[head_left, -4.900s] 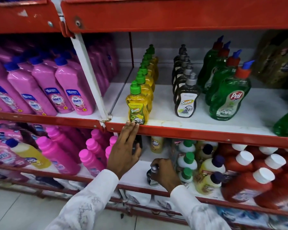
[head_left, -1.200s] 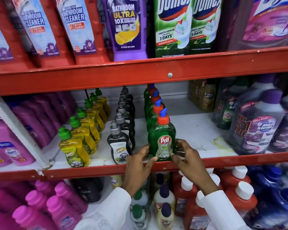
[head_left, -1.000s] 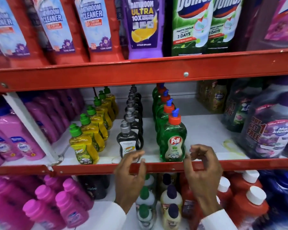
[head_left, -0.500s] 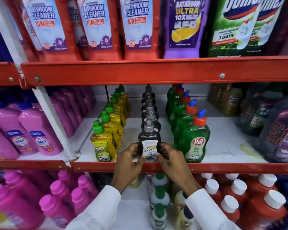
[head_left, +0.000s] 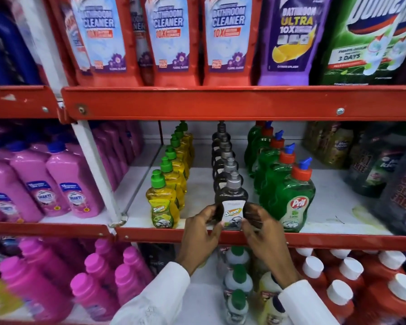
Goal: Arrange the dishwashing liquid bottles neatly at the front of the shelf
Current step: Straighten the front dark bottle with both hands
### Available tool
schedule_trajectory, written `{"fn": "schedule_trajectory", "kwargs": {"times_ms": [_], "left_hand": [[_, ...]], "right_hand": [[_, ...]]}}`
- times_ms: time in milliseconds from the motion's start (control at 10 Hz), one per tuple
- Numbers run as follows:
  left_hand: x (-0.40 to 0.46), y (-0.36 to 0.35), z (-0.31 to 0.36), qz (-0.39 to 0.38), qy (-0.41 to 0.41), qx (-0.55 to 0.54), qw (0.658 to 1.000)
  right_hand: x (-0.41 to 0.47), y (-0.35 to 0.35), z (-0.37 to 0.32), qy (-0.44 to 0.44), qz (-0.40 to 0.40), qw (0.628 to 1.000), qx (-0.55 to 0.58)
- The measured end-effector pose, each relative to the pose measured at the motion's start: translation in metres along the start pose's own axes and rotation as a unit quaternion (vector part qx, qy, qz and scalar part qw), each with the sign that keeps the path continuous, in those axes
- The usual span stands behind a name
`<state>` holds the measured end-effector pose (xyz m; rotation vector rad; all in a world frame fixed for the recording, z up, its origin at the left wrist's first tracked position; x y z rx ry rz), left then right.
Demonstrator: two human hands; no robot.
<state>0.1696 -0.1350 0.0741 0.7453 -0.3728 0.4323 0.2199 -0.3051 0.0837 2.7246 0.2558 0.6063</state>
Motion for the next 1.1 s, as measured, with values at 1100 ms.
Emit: {"fn": "schedule_trajectory", "kwargs": {"times_ms": [1100], "left_hand": [[-0.024, 0.137, -0.079, 0.100, 0.022, 0.052, 0.993]], "right_hand": [[-0.007, -0.137, -0.058, 0.023, -0.058, 0.998, 0.026]]}}
Point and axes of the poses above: each hand's wrist, its own x-axis towards the middle knuckle, its own y-axis out of the back of the hand, z = x × y, the point moved 8 cm from there along x, towards the middle knuckle, and after that the axes turned 10 degrees about x, right-handed, at the moved point
